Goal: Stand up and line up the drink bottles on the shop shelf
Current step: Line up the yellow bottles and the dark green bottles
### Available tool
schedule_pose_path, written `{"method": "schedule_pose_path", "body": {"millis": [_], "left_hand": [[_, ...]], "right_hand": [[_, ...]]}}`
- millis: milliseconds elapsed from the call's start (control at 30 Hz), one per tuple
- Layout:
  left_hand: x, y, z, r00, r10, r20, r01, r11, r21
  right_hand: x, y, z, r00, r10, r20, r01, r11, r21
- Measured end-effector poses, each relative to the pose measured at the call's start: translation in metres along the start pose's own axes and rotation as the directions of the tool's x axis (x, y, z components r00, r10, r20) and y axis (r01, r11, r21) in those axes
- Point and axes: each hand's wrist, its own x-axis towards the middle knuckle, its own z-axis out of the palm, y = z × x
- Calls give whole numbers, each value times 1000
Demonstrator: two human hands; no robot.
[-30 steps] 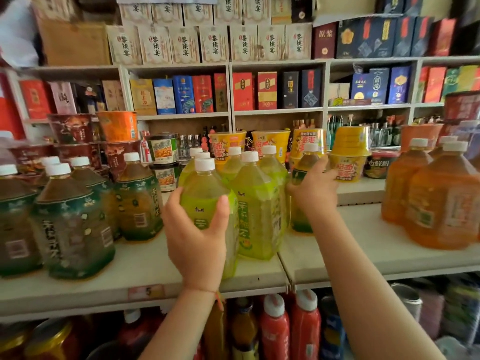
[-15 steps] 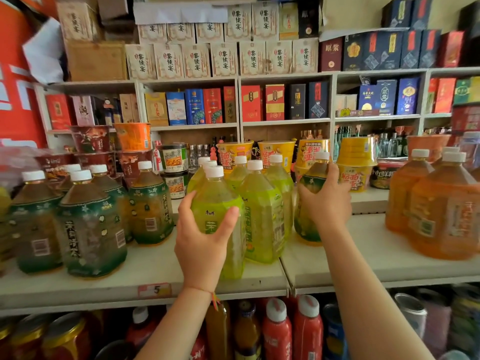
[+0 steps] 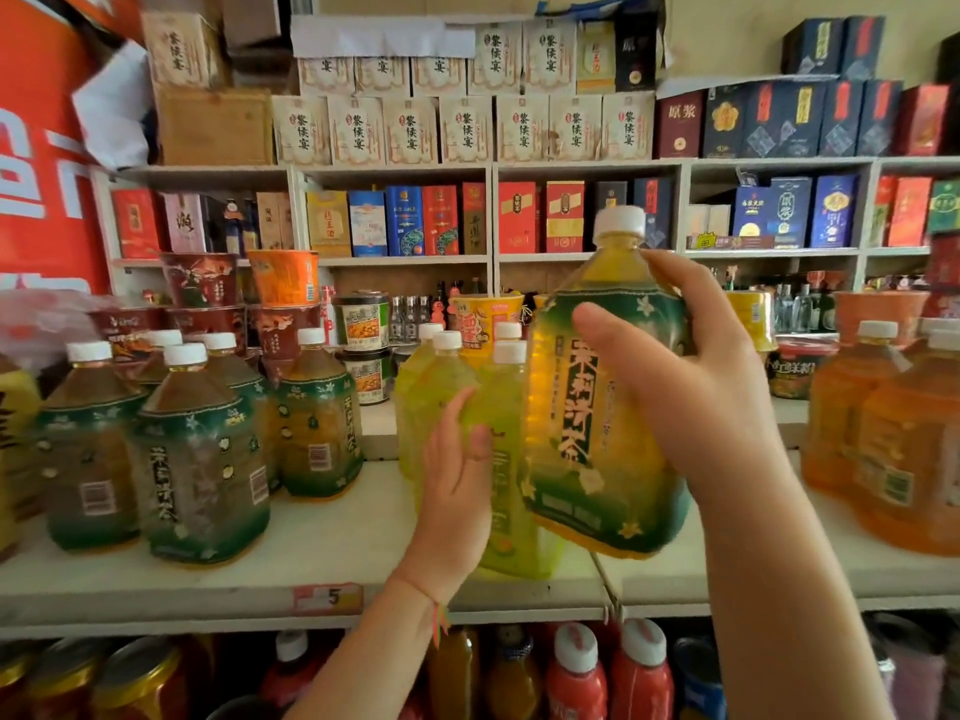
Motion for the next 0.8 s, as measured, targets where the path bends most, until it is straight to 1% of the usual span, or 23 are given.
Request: {"method": "schedule_pose_path", "body": {"millis": [33,67,100,133,167,200,233,267,300,333,367,400,433,467,533,567,600,667,700,733,800], "left_hand": [[4,-2,-9,998,-47,50,50,997,-63],[6,0,-19,995,-85,57,90,991,-96],[7,4,-30,995,-95,18,96,990,-104],[7,9,-43,995,-78,-65,72,994,-87],[5,14,-57,983,-48,-180,39,998,-50],[3,18,-71,954,-1,-300,1,1000,0],[1,22,-85,914,72,-399,-45,996,78],[1,23,-103,866,171,-470,-86,977,197],[2,21,-121,810,278,-516,-103,934,342],[4,18,-138,757,369,-540,-88,876,475],[8,13,-155,719,430,-546,-57,819,571],[10,10,-173,706,456,-542,-16,776,631],[12,6,-191,720,447,-530,20,750,661],[12,5,-205,760,412,-503,43,739,672],[14,-1,-229,851,323,-413,51,733,678],[14,-5,-240,884,296,-363,48,713,700],[14,-7,-246,905,291,-311,40,670,742],[11,-14,-260,927,299,-225,13,573,819],[11,-15,-263,931,311,-193,-8,544,839],[11,-16,-271,933,313,-176,-23,540,841],[8,-19,-286,940,310,-146,-61,569,820]], "right_hand": [[-4,-7,6,999,-7,36,5,999,41],[-9,-13,13,998,-18,67,13,997,75],[-12,-16,20,995,-34,96,25,996,89],[-15,-17,30,992,-47,118,36,995,94],[-18,-19,42,989,-53,134,42,995,89],[-21,-20,55,988,-54,145,42,995,87],[-23,-19,67,987,-51,155,39,996,82],[-24,-18,83,987,-42,154,30,997,77],[-24,-14,99,990,-28,142,19,998,64],[-25,-9,113,992,-16,123,10,999,47],[-25,-4,129,994,-9,111,7,1000,23],[-27,0,146,995,-10,104,10,1000,-5],[-27,6,165,994,-14,104,18,999,-37],[-28,12,181,994,-19,111,27,997,-75],[-31,24,210,990,-13,143,38,984,-172],[-33,31,224,987,3,160,33,974,-225],[-36,38,235,985,20,172,29,961,-276],[-44,49,256,981,53,187,22,925,-378],[-46,54,260,981,69,181,15,905,-425],[-48,57,268,982,80,171,9,886,-464],[-49,59,277,985,105,134,-20,853,-522]]}}
